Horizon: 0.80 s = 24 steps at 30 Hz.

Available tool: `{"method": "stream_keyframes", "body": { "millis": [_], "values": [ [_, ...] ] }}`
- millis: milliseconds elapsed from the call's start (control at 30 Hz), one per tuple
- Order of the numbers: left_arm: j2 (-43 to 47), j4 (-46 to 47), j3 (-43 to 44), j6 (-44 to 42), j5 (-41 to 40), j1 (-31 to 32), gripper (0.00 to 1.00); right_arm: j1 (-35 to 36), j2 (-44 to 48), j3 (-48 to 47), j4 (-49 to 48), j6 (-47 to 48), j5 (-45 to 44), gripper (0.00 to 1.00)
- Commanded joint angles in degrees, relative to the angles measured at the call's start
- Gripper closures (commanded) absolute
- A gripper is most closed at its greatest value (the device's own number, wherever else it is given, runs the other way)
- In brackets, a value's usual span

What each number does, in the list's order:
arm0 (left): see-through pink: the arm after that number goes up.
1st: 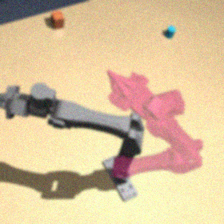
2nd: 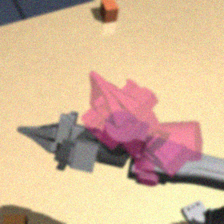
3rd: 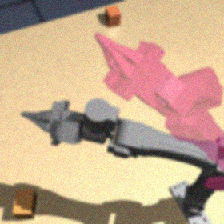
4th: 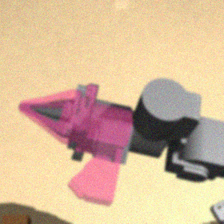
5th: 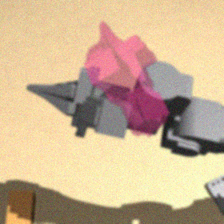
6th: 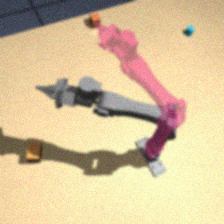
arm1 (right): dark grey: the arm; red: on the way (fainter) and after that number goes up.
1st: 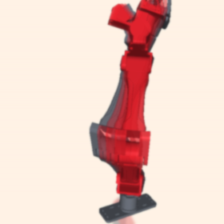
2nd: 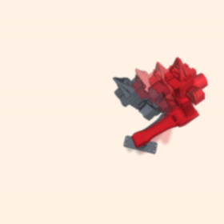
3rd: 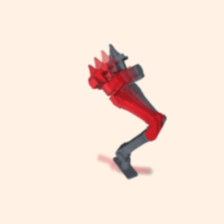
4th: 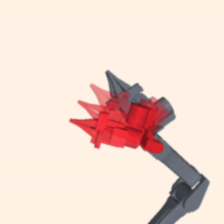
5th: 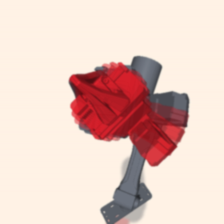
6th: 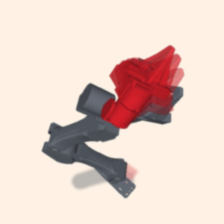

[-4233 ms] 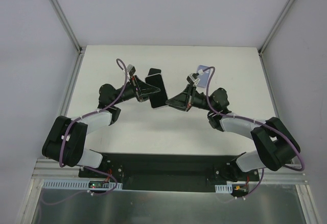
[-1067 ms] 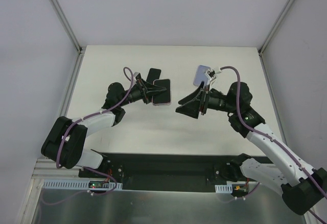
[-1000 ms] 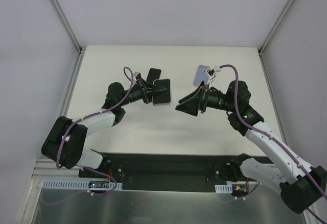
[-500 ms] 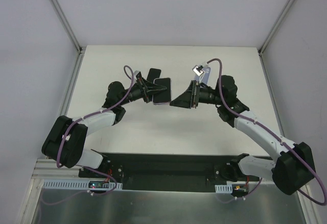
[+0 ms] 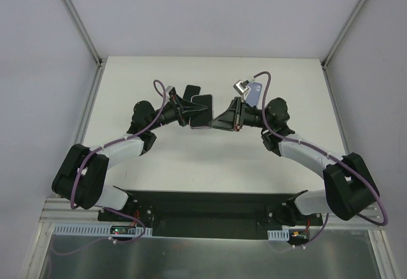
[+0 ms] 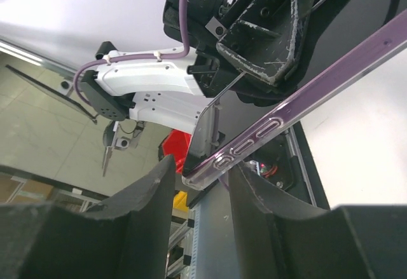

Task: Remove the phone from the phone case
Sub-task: Remove the phone case from the phone.

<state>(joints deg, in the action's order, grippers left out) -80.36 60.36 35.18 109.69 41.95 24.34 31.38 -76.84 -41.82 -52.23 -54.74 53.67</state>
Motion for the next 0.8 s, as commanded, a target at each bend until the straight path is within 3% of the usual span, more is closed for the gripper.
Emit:
{"method": "stream_keyframes", "body": {
  "millis": [0, 533, 767],
  "values": [
    [1.52, 5.21, 2.35, -0.35, 0.85, 0.36, 1.00, 0.35, -3.30, 0.69, -25.36, -11.87, 1.17, 0.61],
    [2.22, 5.56, 1.82, 0.00, 0.85, -0.61, 1.00, 0.70, -3.93, 2.62, -32.76, -13.46, 2.49, 0.59],
    [2.57, 5.47, 1.56, 0.09, 0.85, -0.96, 1.00, 1.14, -4.90, 2.98, -33.47, -13.37, 2.58, 0.62]
  ]
}}
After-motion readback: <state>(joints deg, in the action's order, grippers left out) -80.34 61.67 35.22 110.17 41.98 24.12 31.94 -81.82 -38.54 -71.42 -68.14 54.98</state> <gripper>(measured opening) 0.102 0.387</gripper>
